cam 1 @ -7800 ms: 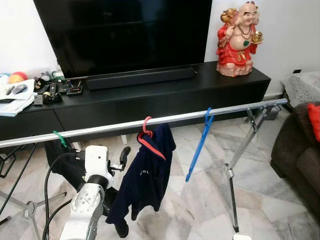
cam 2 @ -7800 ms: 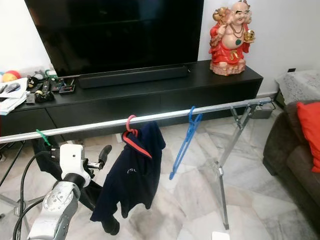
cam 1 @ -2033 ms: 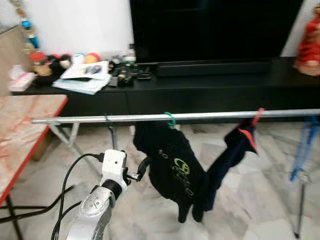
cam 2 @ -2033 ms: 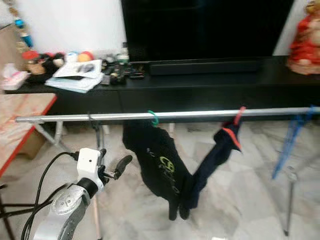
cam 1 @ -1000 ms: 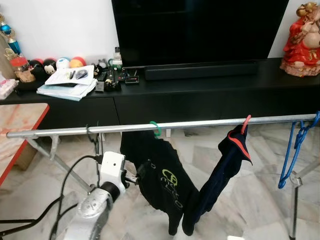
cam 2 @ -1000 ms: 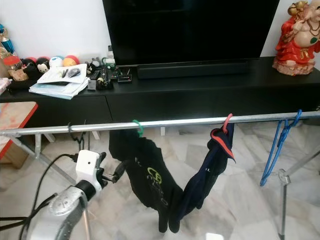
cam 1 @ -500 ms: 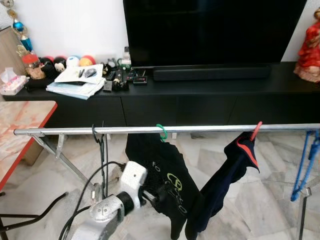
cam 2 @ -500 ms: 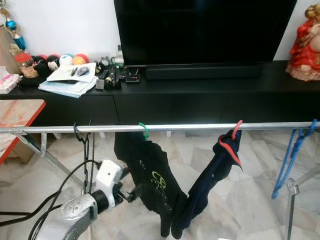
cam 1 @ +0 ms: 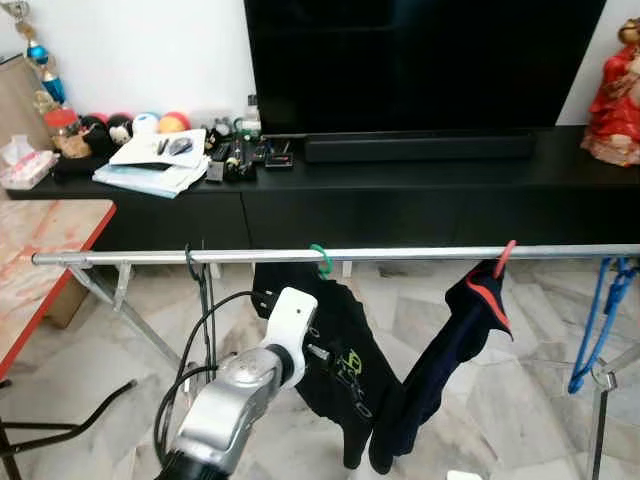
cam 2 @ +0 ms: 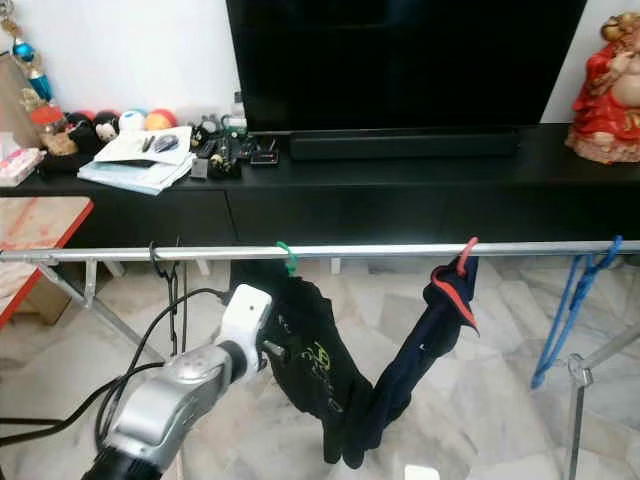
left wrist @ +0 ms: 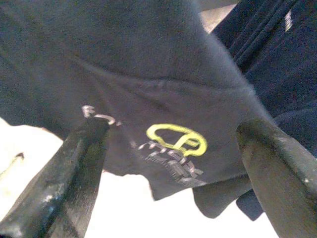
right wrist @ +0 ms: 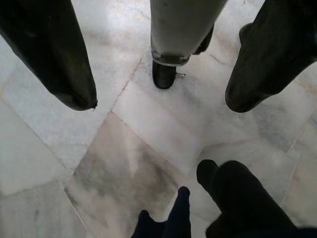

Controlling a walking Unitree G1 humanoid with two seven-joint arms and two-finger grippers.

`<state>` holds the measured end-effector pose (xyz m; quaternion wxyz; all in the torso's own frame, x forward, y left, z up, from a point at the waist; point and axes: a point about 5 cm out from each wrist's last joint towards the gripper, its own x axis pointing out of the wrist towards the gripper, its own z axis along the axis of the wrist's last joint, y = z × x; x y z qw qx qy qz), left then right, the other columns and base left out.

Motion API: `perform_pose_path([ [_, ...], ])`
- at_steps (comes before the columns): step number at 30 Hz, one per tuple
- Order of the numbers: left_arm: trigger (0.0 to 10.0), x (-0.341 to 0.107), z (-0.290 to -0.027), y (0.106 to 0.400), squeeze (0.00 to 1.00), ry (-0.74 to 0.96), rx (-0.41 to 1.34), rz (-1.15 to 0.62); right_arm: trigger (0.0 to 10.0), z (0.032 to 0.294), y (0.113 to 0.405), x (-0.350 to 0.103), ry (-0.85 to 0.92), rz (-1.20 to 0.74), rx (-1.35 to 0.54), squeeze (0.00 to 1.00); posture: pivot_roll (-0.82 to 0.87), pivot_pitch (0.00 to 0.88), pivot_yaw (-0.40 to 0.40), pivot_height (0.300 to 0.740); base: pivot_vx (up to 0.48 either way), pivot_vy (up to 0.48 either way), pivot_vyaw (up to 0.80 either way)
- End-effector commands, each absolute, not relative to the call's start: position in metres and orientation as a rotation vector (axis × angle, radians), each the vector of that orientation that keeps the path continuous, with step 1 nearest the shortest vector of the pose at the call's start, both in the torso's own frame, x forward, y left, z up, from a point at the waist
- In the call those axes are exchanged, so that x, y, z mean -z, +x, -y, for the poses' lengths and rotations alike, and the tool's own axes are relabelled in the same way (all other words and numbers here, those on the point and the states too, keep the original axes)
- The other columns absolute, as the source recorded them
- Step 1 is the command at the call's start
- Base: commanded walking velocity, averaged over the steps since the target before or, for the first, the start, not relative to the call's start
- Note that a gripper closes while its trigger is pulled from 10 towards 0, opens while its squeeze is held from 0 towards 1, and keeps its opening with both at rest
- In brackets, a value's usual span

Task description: Hang hanger

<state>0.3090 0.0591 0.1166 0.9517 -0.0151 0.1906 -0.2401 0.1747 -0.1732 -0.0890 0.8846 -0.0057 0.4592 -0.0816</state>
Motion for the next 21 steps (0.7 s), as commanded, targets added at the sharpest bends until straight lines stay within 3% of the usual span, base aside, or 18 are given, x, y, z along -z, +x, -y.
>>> perform_pose_path([
  [1, 10.0, -0.121, -0.056, 0.312, 0.00, -0.037, 0.473, -0.399, 10.0, 0.168, 0.172, 0.091, -0.009, -0.975, 0.164, 0.00, 0.10, 0.044, 0.032, 0.740, 0.000, 0.000, 0.00],
  [6, 10.0, -0.129, -0.041, 0.322, 0.00, -0.053, 0.399, -0.405, 10.0, 0.177, 0.174, 0.089, -0.013, -0.970, 0.179, 0.00, 0.10, 0.042, 0.031, 0.740, 0.000, 0.000, 0.00],
  [8, 10.0, -0.138, -0.035, 0.323, 0.00, -0.093, 0.426, -0.391, 10.0, 0.195, 0.172, 0.088, -0.019, -0.970, 0.197, 0.00, 0.09, 0.042, 0.034, 0.740, 0.000, 0.000, 0.00],
  [14, 10.0, -0.138, -0.045, 0.329, 0.00, -0.095, 0.339, -0.403, 10.0, 0.220, 0.165, 0.087, -0.028, -0.975, 0.224, 0.00, 0.10, 0.043, 0.031, 0.740, 0.000, 0.000, 0.00],
  [21, 10.0, -0.129, -0.069, 0.343, 0.00, -0.068, 0.187, -0.454, 10.0, 0.195, 0.169, 0.090, -0.020, -0.974, 0.198, 0.00, 0.10, 0.044, 0.030, 0.740, 0.000, 0.000, 0.00],
])
